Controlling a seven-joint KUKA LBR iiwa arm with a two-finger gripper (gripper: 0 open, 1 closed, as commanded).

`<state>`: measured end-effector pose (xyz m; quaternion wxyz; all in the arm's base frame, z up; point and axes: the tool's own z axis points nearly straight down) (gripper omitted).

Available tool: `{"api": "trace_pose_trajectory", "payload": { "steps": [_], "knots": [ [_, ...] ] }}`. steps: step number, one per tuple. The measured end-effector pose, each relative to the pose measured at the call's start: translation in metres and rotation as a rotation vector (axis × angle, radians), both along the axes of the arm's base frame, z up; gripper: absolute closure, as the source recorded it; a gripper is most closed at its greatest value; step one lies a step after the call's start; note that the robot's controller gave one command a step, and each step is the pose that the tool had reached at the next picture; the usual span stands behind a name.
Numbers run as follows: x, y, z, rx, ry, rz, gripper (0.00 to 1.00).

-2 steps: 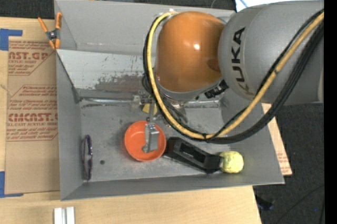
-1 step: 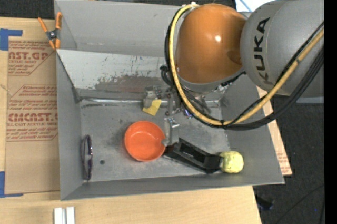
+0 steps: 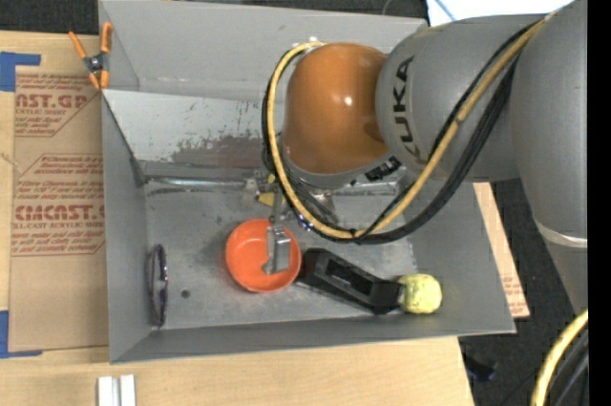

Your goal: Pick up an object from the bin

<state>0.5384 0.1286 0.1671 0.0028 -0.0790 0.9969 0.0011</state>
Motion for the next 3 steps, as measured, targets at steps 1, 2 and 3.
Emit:
{"api": "trace_pose_trajectory", "payload": {
  "steps": [1,2,3],
  "knots": [
    [0.015,0.03,-0.009,-0.003,-0.007,0.171,0.0],
    [0.0,0.023,-0.029,0.002,-0.022,0.337,0.0],
    [-0.009,0.015,-0.008,-0.003,-0.003,0.512,0.0]
  ]
}}
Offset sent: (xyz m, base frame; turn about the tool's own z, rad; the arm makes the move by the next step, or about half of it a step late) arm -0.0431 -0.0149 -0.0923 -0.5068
